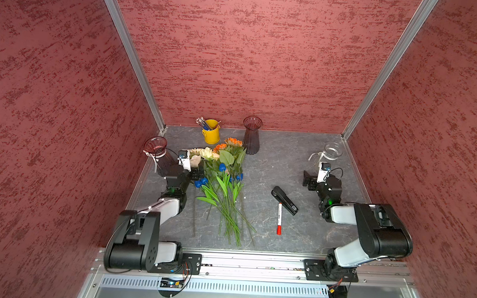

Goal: Arrange the flowers in different vases according to their variety
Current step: Pick up the flower at the center of the board.

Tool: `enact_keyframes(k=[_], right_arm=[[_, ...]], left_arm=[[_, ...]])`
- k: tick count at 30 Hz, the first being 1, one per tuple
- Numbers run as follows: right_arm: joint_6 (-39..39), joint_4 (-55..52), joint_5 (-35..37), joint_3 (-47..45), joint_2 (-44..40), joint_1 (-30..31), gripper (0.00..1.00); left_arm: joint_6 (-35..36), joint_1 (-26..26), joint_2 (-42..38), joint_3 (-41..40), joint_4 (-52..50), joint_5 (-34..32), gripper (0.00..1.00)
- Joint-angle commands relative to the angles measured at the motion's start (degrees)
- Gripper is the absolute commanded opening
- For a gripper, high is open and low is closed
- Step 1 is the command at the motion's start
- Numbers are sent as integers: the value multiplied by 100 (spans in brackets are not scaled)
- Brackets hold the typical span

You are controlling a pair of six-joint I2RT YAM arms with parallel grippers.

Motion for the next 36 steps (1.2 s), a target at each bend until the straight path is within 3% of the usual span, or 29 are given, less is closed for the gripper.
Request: enact_keyframes(k=[1,4,6,8,9,14,17,21,25,30,36], right_arm=[[-31,127,56,119,48,-46,99],[-19,169,90,100,28,-45,98],[173,-199,634,164,-313,-29,99],[468,-1374,1335,382,-1135,-30,99],[473,-1828,1345,491,-1429,-28,99],[1128,-4570,529,1261,-3049,-16,98],[1558,-5937,19,1869,-3424,42,98],[1903,-7229,-554,2715,-3246,280,98],[2037,-8048,-679,3465,-2676,987,99],[2222,-8463,-487,4048,-1947,1923,94],[2489,-8394,-620,4126,-1540,2202,88]], left_arm=[[-387,-111,-515,533,-1845,-343,100],[-779,-350,-757,1050,-3261,-676,100],[-979,-601,-859,1314,-3927,-836,100],[-1199,-984,-927,1599,-4581,-1320,100],[-1264,-1143,-965,1733,-4887,-1406,100],[-1711,-1699,-908,2481,-6291,-1228,100],[-2012,-1840,-774,2832,-6906,-820,100],[-2325,-1996,-635,3051,-7331,-115,100],[-2621,-2260,-484,3078,-7305,412,100],[-2732,-2480,-113,3028,-7166,589,100],[-2776,-2627,356,3075,-6906,802,100]])
